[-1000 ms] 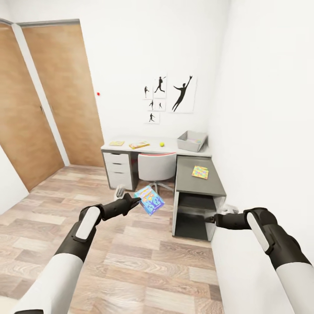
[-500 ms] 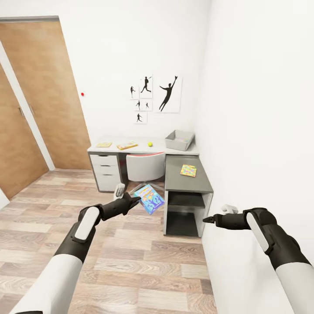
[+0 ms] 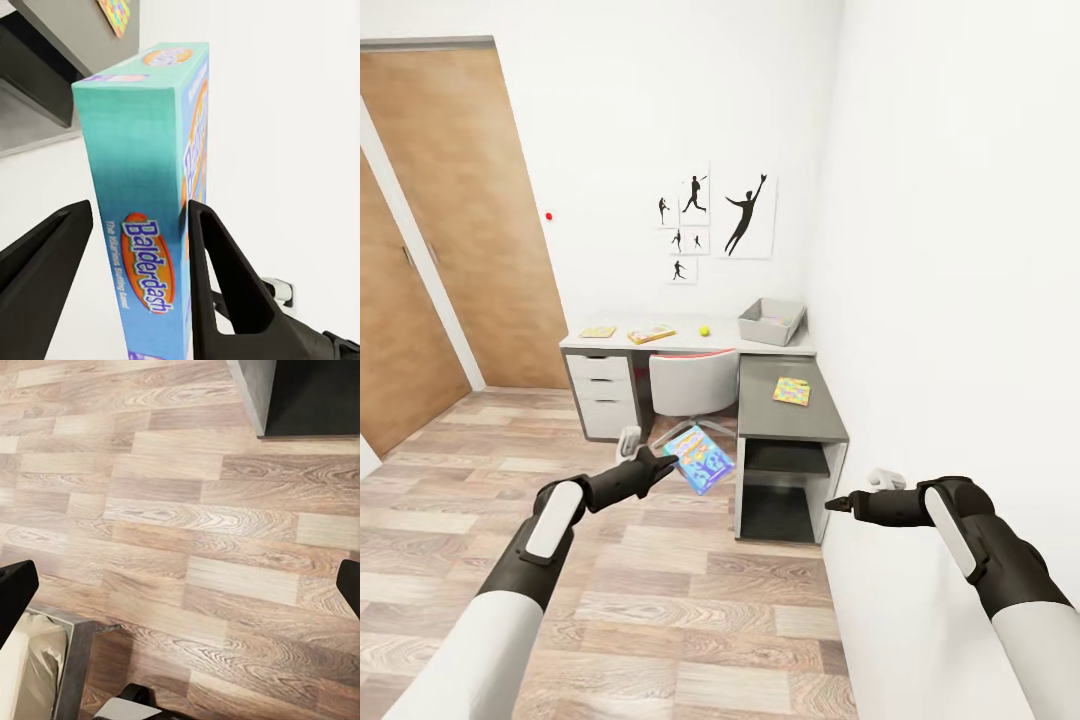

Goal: Put all the toys in the child's room - the three board games (two on the bed and one on the table), the two jigsaw puzzles on the table, and the tennis ball on the table - inside the toy box on the table in the child's room.

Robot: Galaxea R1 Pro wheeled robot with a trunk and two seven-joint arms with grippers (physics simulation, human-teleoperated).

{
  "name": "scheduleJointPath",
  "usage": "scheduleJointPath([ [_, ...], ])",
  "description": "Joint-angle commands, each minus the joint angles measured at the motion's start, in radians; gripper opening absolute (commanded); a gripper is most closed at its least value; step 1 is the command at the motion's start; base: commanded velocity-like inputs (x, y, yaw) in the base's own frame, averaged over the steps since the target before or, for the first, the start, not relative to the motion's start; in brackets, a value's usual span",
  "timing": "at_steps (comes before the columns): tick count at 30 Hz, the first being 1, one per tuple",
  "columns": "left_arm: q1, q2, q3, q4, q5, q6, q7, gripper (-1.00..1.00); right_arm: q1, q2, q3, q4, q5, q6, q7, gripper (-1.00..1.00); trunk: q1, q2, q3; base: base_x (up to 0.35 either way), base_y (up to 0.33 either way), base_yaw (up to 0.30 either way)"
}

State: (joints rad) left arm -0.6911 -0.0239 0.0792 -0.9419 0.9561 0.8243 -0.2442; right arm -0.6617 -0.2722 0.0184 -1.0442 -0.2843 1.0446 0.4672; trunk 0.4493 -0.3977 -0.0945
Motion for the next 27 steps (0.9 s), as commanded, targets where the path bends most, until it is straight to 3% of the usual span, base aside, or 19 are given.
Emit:
scheduleJointPath([
  [1, 0.000, -0.001, 0.005, 0.000, -0.002, 0.007, -0.006, -1.00, -0.001, -0.001, 0.001, 0.000, 0.004, 0.003, 0.005, 1.00, 0.001, -0.002, -0.002, 0.000, 0.000, -0.002],
  [10, 0.001, 0.004, 0.005, 0.000, -0.002, 0.004, -0.008, -1.00, 0.018, 0.033, 0.022, 0.002, 0.004, 0.003, 0.007, 1.00, 0.001, -0.002, -0.002, 0.000, 0.000, 0.000],
  [19, 0.002, 0.009, 0.005, 0.000, -0.002, 0.005, -0.014, -1.00, 0.041, 0.082, 0.098, 0.012, 0.008, 0.003, 0.003, 1.00, 0.001, -0.002, 0.000, 0.000, 0.000, -0.052],
  [27, 0.002, 0.012, 0.005, -0.001, -0.002, 0.006, -0.015, -1.00, 0.053, 0.098, 0.118, 0.015, 0.007, 0.003, 0.001, 1.00, 0.001, -0.002, 0.006, 0.000, 0.000, -0.140],
])
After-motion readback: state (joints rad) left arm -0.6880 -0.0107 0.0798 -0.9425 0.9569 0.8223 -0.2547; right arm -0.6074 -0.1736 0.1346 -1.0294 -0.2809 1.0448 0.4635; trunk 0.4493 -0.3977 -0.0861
